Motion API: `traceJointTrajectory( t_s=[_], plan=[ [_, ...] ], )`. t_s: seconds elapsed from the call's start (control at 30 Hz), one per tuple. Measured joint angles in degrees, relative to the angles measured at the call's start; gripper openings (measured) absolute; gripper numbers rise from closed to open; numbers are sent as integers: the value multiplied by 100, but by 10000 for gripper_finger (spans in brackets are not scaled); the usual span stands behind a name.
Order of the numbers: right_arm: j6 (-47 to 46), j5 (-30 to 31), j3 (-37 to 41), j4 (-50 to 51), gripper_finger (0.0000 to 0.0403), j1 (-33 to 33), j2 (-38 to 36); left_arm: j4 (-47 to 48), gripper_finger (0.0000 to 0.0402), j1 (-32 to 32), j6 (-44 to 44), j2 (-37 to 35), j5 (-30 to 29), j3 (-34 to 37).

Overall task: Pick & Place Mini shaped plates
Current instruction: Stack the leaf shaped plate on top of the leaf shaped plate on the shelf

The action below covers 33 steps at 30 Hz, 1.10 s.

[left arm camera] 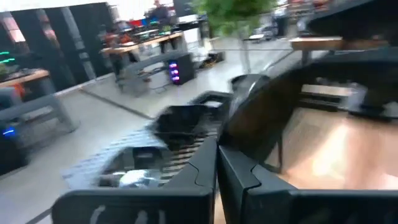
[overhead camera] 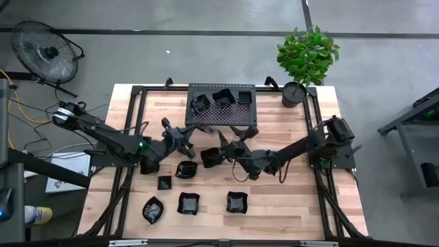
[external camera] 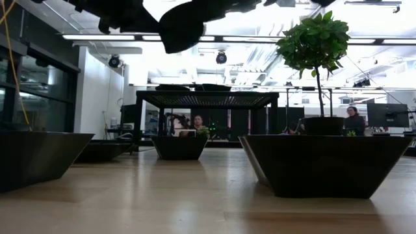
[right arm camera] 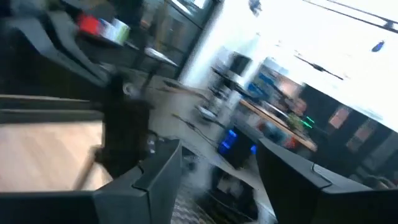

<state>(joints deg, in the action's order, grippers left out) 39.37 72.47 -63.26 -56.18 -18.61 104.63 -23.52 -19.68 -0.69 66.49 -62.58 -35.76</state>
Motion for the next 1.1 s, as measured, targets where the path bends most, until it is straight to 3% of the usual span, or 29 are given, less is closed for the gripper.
traceJointTrajectory(
  t_s=[0.17, 0.47, 0.67, 1.1],
  plan=[
    [293, 780, 0, 19, 204, -226, -45, 452, 0, 424, -27, -447, 263, -95],
    [617, 1730, 0, 21, 205, -520, -45, 2302, 0, 1535, -1306, -1020, 1551, -374],
    [667, 1763, 0, 18, 204, -793, -45, 3348, 0, 2658, -1916, -1100, 3241, -704],
    [540, 1758, 0, 19, 204, -1043, -42, 4839, 0, 5080, -2267, -700, 6369, -1707]
  ],
)
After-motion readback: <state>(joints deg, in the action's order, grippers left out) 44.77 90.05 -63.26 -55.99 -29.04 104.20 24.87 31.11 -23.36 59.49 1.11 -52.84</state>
